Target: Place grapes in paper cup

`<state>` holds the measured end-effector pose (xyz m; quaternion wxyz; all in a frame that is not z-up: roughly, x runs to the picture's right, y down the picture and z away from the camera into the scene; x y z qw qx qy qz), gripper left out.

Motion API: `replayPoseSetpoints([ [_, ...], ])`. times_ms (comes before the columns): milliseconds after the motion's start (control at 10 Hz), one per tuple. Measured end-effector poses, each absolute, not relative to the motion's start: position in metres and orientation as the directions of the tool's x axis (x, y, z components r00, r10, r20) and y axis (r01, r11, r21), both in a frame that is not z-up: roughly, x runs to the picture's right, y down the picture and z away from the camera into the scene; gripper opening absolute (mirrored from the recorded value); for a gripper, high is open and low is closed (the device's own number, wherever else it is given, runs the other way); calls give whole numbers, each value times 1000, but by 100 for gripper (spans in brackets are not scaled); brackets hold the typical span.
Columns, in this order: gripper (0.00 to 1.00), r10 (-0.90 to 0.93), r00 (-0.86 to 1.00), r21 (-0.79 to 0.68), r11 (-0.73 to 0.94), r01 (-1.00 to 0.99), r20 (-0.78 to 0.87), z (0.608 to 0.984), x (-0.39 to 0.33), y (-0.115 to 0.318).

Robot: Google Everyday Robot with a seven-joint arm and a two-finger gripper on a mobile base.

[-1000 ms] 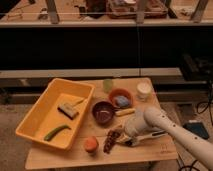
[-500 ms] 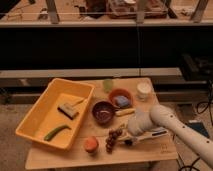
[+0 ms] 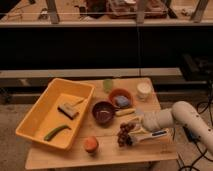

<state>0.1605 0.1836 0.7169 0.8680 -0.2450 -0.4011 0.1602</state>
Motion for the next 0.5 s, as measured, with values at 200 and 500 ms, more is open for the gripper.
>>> replayPoseSetpoints([
  [200, 19, 529, 598, -557, 815, -159, 602, 713, 205, 175],
  [500, 19, 533, 594, -558, 814, -164, 603, 713, 208, 174],
])
